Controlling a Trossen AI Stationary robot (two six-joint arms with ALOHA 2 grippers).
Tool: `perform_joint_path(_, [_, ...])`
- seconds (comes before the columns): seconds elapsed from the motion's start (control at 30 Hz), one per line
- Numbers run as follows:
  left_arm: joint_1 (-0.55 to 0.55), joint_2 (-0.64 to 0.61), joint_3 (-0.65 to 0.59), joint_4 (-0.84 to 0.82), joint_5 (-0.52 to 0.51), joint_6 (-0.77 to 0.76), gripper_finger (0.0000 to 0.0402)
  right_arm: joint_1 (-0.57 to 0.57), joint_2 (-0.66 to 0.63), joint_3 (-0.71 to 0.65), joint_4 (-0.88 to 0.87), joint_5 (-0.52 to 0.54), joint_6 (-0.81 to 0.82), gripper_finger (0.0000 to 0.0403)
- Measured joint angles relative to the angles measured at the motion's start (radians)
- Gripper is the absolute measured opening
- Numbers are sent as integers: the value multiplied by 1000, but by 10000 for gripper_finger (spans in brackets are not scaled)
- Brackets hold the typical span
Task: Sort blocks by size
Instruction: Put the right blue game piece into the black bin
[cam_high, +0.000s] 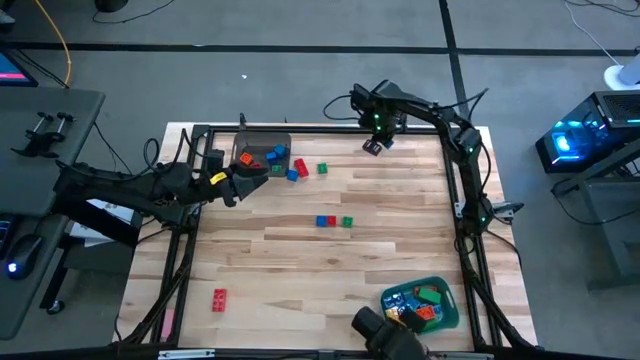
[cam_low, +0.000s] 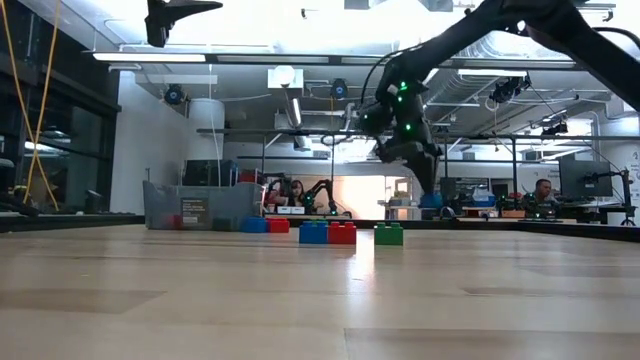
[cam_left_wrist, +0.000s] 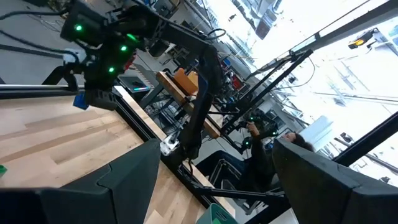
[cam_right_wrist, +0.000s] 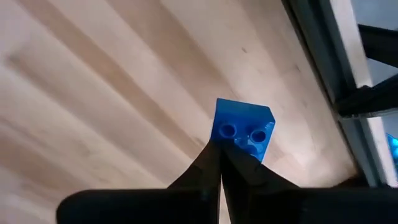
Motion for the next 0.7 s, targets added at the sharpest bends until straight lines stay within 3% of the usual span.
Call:
perform_joint_path(0.33, [0, 0, 0, 0, 0, 8, 295, 89, -24, 0, 99, -194, 79, 1])
perform_joint_path(0.7, [0, 0, 0, 0, 0, 8, 295, 255, -24, 0, 524, -473, 285, 0])
